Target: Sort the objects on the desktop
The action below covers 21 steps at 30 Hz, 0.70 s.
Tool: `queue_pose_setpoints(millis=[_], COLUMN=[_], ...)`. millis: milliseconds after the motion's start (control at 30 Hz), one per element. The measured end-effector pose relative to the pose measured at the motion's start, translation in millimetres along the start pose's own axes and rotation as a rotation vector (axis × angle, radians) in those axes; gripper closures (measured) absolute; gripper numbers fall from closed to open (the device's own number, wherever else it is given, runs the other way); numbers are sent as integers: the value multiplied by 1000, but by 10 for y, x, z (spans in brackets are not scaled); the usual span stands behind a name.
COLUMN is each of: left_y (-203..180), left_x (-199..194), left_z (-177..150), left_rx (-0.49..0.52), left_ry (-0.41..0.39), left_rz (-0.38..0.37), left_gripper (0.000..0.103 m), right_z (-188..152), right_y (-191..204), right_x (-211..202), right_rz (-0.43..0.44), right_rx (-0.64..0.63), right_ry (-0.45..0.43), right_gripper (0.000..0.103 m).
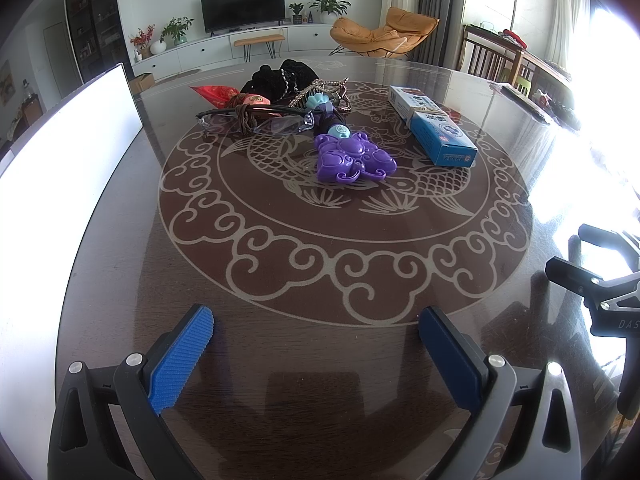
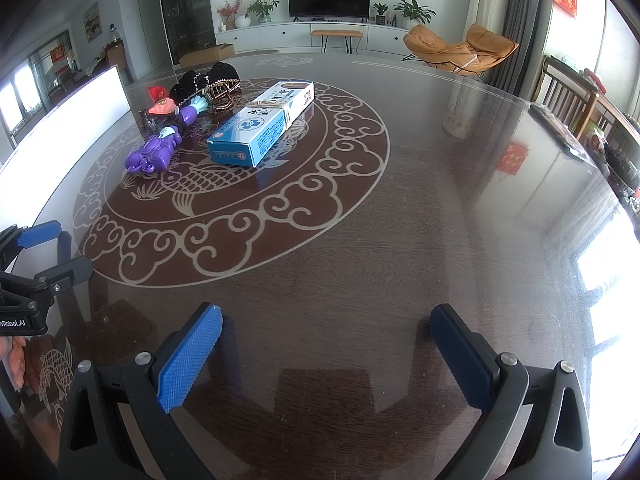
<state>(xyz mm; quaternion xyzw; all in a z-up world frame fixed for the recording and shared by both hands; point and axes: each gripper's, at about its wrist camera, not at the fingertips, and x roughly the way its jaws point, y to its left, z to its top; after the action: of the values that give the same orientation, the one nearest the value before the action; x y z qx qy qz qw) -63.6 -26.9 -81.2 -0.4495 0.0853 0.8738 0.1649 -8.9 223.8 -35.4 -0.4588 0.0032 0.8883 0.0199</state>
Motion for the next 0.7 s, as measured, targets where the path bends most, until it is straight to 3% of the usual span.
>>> queue_pose_setpoints(millis=[700], left_y=[24], left_x=[-50], left_z=[-48], left_rx=[31], left_ry=[25], left_rz=[-24], left_gripper=[0], right_z=[-2], right_y=[1], right_x=[-1], right_rz=[0], right_rx=[0], right_ry=[0], right_gripper=[0])
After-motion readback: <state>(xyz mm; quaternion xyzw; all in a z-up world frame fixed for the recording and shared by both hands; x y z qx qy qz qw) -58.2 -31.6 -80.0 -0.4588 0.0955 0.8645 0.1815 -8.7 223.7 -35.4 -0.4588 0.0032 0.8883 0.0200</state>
